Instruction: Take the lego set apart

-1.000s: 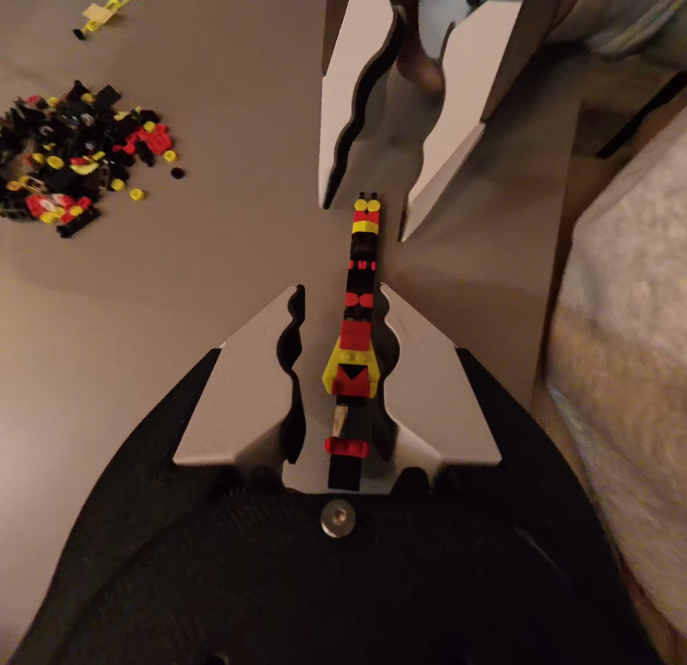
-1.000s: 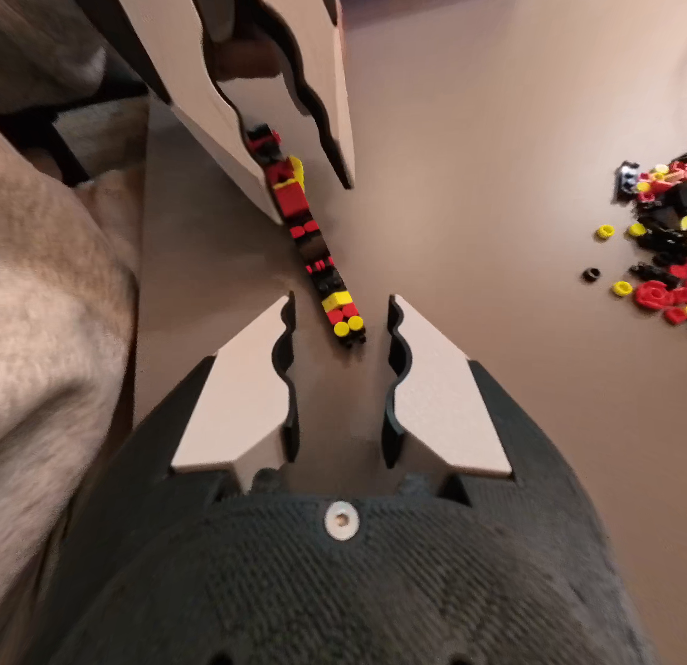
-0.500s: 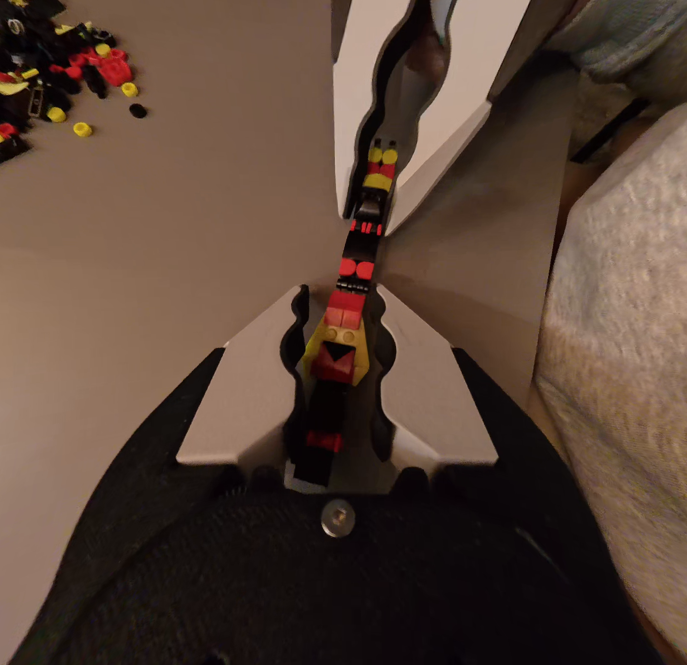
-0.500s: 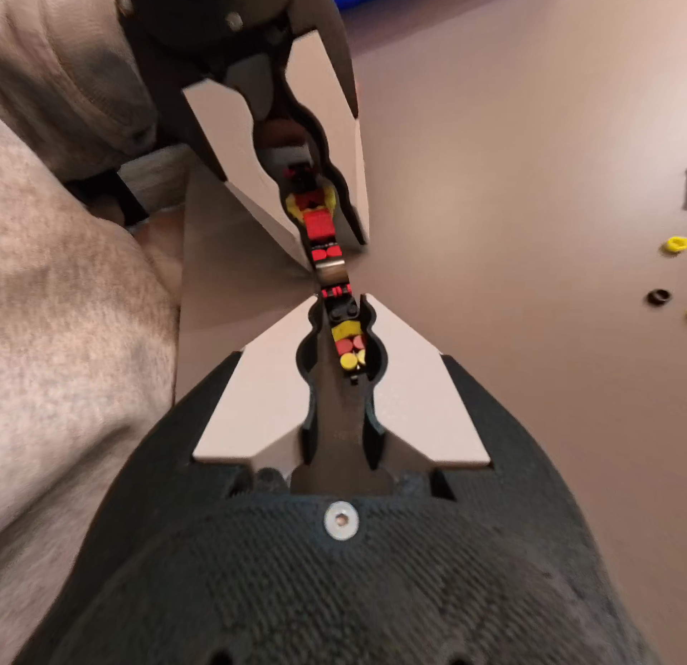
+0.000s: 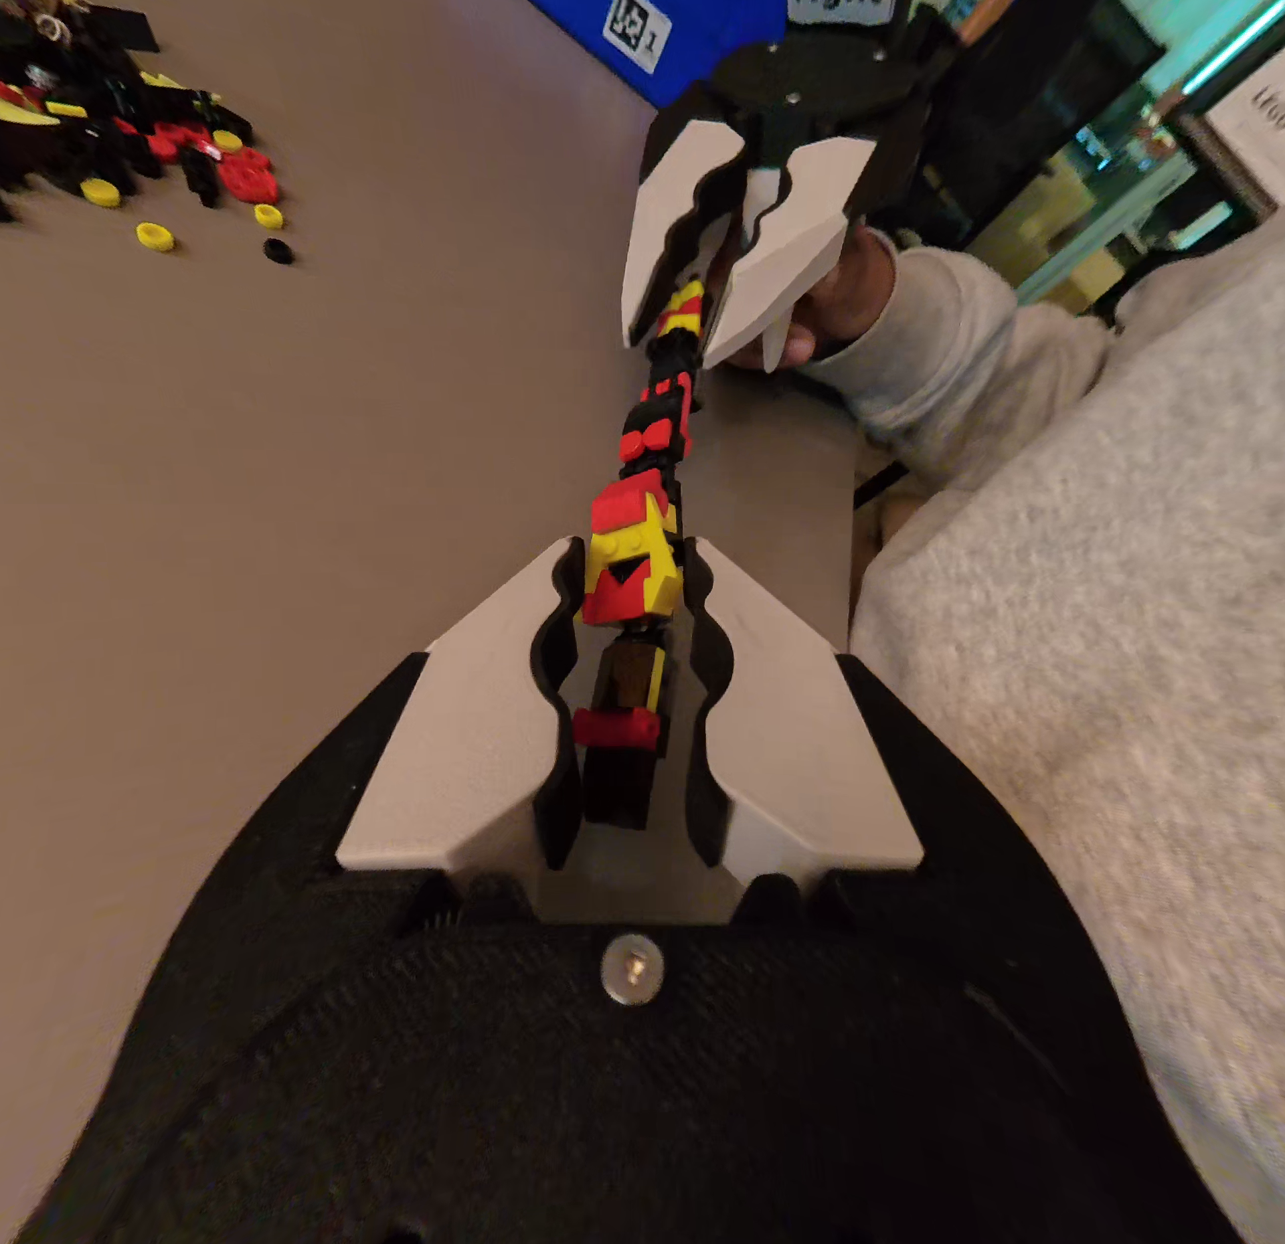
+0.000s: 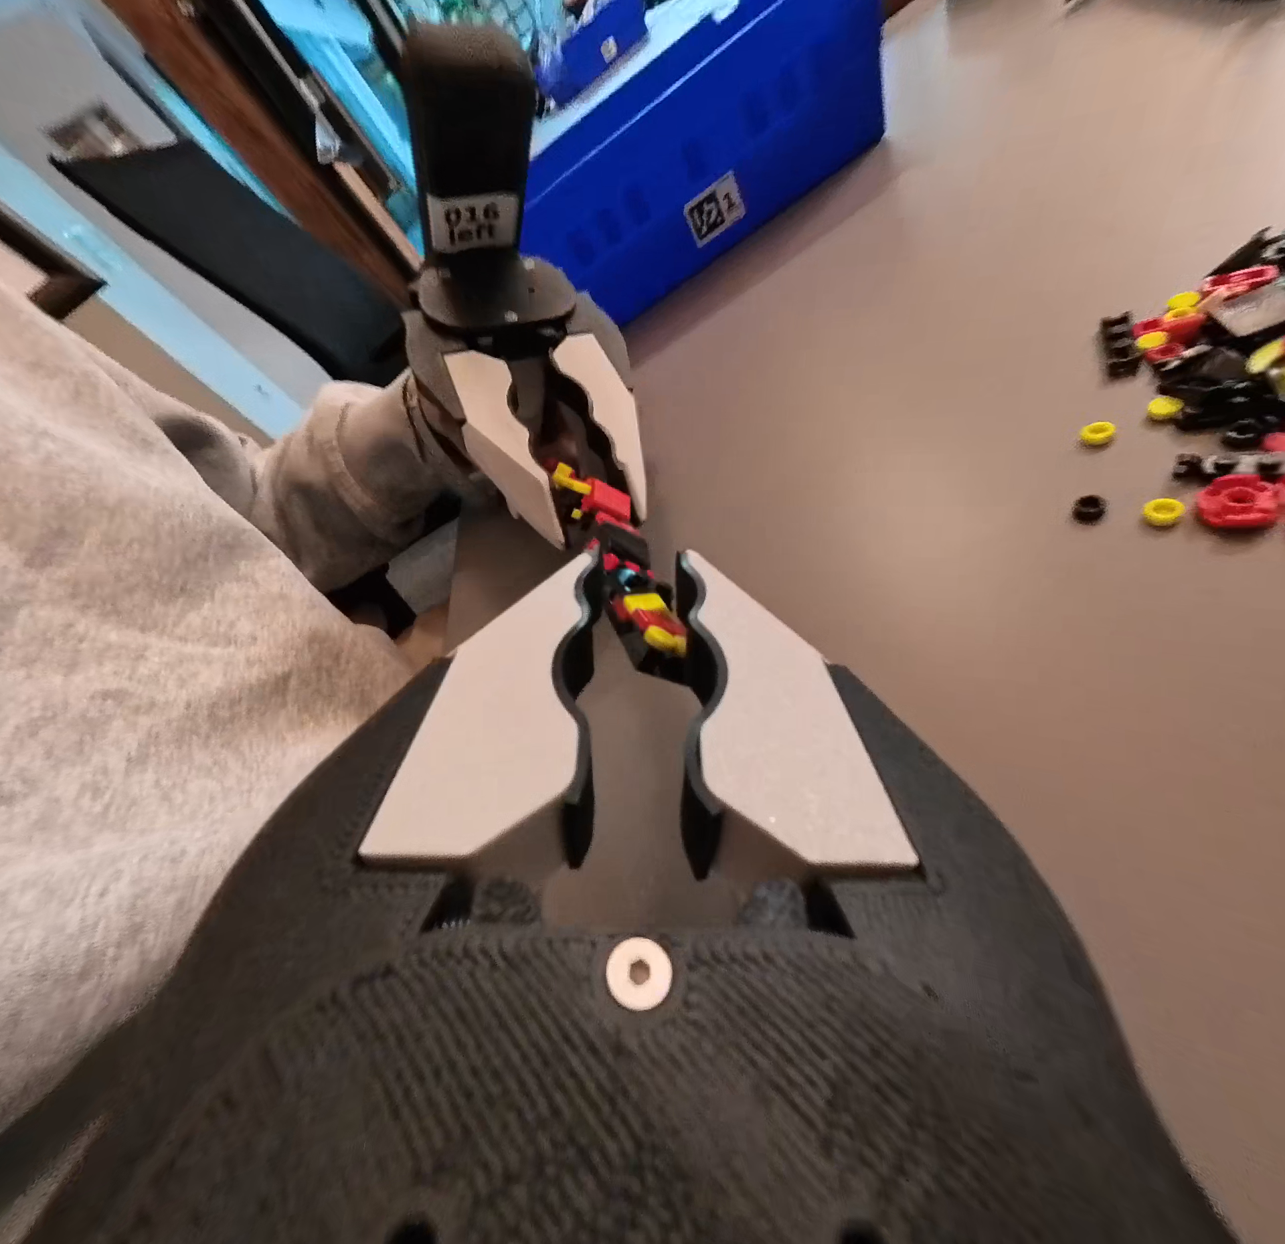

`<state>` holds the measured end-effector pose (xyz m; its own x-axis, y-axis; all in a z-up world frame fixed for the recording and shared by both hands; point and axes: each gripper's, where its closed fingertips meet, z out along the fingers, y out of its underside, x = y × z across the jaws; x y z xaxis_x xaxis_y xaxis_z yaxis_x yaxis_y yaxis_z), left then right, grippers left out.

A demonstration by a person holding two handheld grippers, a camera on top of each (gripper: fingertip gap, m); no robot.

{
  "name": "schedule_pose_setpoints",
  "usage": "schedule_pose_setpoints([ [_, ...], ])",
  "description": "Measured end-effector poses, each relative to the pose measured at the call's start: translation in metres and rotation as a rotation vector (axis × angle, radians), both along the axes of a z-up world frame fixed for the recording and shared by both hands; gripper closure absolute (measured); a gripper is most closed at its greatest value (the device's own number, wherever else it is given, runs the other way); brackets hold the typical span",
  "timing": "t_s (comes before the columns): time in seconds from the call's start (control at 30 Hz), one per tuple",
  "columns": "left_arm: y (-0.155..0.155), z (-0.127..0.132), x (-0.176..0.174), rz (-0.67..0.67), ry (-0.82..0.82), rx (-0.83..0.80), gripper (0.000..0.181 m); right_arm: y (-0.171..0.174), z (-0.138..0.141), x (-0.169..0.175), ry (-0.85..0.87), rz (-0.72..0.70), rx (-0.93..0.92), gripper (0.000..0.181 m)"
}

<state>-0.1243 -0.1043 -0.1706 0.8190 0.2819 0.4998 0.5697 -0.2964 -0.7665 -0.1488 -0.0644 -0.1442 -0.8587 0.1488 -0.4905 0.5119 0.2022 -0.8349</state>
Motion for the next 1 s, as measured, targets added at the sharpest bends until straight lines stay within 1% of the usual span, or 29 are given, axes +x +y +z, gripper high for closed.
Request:
schedule_pose_setpoints([
  [0.1,-0.002,0.002,-0.003,0.019,-0.024,0.026,0.154,0.008,0.008,-0.011,-0.051,-0.055,-0.077,0.164],
  [0.23,-0.004,-0.001,-0.01,0.061,-0.041,0.01,0.155,0.02,0.015,-0.025,-0.145,-0.109,-0.18,0.165],
  [0.3,-0.006,-0.002,-0.013,0.082,-0.054,0.009,0.155,0.022,0.019,-0.026,-0.145,-0.116,-0.207,0.163],
  [0.37,-0.007,-0.003,-0.015,0.099,-0.075,0.015,0.155,0.021,0.019,-0.023,-0.12,-0.111,-0.193,0.159],
  [0.5,-0.009,-0.003,-0.018,0.108,-0.13,0.048,0.155,0.012,0.012,-0.013,-0.012,-0.094,-0.092,0.152],
  [0.6,-0.01,-0.001,-0.019,0.113,-0.139,0.068,0.155,0.004,0.003,-0.008,0.115,-0.113,0.025,0.147],
  [0.67,-0.01,-0.001,-0.019,0.112,-0.141,0.066,0.155,0.0,-0.004,-0.007,0.242,-0.14,0.118,0.144],
  [0.77,-0.01,-0.001,-0.018,0.106,-0.142,0.066,0.155,-0.006,-0.014,-0.006,0.467,-0.159,0.264,0.143],
  [0.83,-0.01,-0.001,-0.018,0.104,-0.144,0.072,0.155,-0.009,-0.021,-0.006,0.57,-0.164,0.339,0.143],
  [0.9,-0.01,0.0,-0.017,0.099,-0.147,0.077,0.155,-0.01,-0.026,-0.005,0.605,-0.16,0.381,0.144],
  [1.0,-0.009,0.001,-0.015,0.082,-0.149,0.083,0.155,-0.01,-0.026,-0.007,0.595,-0.164,0.387,0.144],
])
